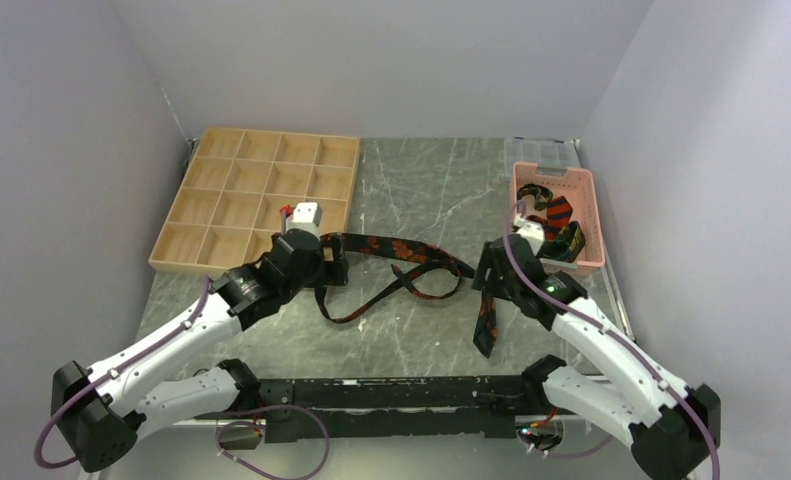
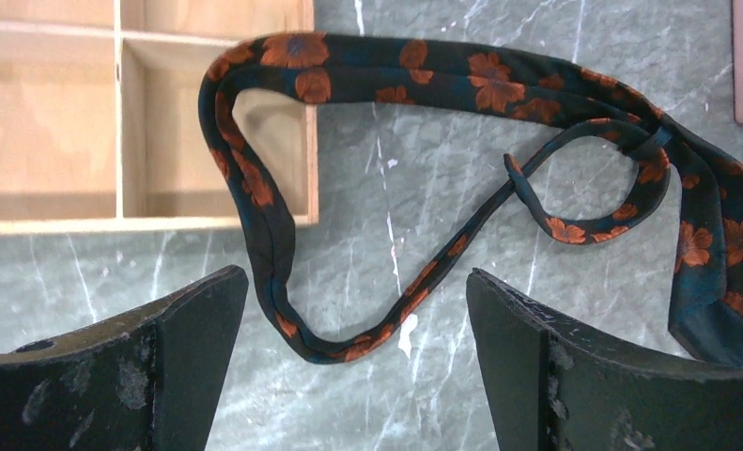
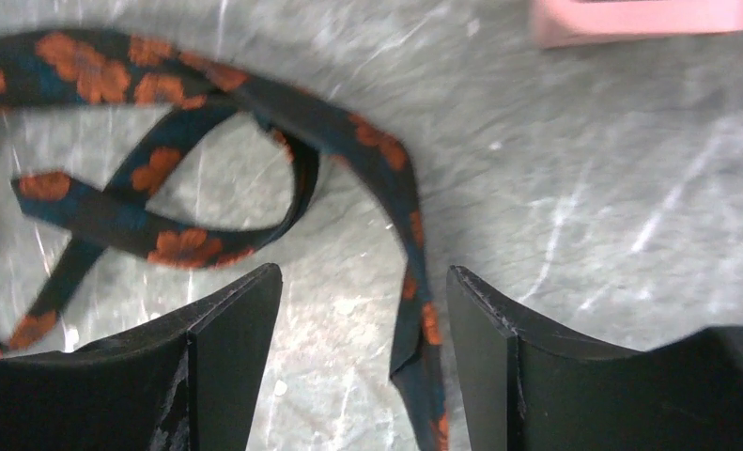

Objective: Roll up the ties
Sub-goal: Flatten out the tie at the center of the board.

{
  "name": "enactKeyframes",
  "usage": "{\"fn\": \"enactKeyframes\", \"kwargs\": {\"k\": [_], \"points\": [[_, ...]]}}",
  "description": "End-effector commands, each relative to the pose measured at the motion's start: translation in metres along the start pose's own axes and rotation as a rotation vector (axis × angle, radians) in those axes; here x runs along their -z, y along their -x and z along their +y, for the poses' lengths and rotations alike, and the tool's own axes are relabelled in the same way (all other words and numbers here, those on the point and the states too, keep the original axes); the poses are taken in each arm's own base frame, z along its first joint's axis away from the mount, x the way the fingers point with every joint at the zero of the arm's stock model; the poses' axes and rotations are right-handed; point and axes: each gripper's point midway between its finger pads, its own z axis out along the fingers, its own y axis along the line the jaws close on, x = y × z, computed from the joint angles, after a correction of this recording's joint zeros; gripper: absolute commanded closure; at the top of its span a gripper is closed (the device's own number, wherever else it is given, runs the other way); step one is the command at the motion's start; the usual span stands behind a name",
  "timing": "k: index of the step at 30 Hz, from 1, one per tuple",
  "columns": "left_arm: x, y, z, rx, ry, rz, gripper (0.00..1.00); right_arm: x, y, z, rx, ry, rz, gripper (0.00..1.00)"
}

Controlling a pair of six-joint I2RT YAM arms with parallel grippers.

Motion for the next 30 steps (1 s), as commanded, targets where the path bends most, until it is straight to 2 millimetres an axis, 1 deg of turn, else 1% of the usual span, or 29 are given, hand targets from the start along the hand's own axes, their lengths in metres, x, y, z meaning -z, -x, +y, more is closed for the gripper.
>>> {"fn": "enactKeyframes", "kwargs": {"k": [1,3,5,7,9,11,13,15,16,19,21,23,24,25,26,27,28,30], "points": [[0.003,-0.034,0.011,0.166,0.04,0.093,0.06,-0.007,-0.013,0.053,0.118,0.158,0.057,0.33],[-0.002,-0.058,0.014,0.254,0.061,0.154,0.06,-0.014,-0.021,0.064,0.132,0.178,0.075,0.34],[-0.006,-0.079,0.019,0.325,0.106,0.207,0.06,-0.02,-0.025,0.071,0.131,0.189,0.09,0.35],[-0.01,-0.09,0.032,0.356,0.18,0.221,0.06,-0.025,-0.027,0.074,0.135,0.192,0.098,0.35],[-0.015,-0.089,0.046,0.369,0.238,0.215,0.06,-0.027,-0.028,0.075,0.143,0.187,0.095,0.35],[-0.024,-0.083,0.058,0.365,0.27,0.209,0.11,-0.027,-0.027,0.076,0.149,0.19,0.087,0.35],[-0.037,-0.08,0.065,0.365,0.279,0.237,0.19,-0.028,-0.027,0.075,0.15,0.19,0.082,0.35],[-0.048,-0.079,0.064,0.361,0.265,0.28,0.27,-0.029,-0.028,0.074,0.152,0.191,0.081,0.35],[-0.054,-0.077,0.059,0.354,0.244,0.292,0.3,-0.029,-0.029,0.074,0.154,0.193,0.082,0.35],[-0.064,-0.076,0.046,0.339,0.184,0.317,0.34,-0.027,-0.03,0.074,0.149,0.205,0.08,0.35],[-0.067,-0.078,0.045,0.324,0.178,0.328,0.37,-0.026,-0.03,0.074,0.15,0.21,0.076,0.35],[-0.068,-0.081,0.048,0.305,0.188,0.338,0.44,-0.025,-0.029,0.072,0.151,0.207,0.072,0.35],[-0.068,-0.082,0.049,0.296,0.194,0.342,0.5,-0.024,-0.028,0.072,0.15,0.208,0.068,0.35],[-0.068,-0.083,0.051,0.284,0.198,0.343,0.63,-0.023,-0.027,0.073,0.15,0.211,0.066,0.35],[-0.068,-0.084,0.052,0.271,0.204,0.345,0.73,-0.022,-0.026,0.072,0.148,0.211,0.063,0.35],[-0.066,-0.083,0.056,0.26,0.218,0.344,0.87,-0.021,-0.025,0.072,0.144,0.21,0.059,0.35],[-0.065,-0.082,0.059,0.249,0.236,0.341,0.96,-0.02,-0.025,0.07,0.143,0.205,0.058,0.35],[-0.058,-0.075,0.064,0.225,0.265,0.329,0.97,-0.02,-0.024,0.063,0.135,0.175,0.051,0.33]]}}
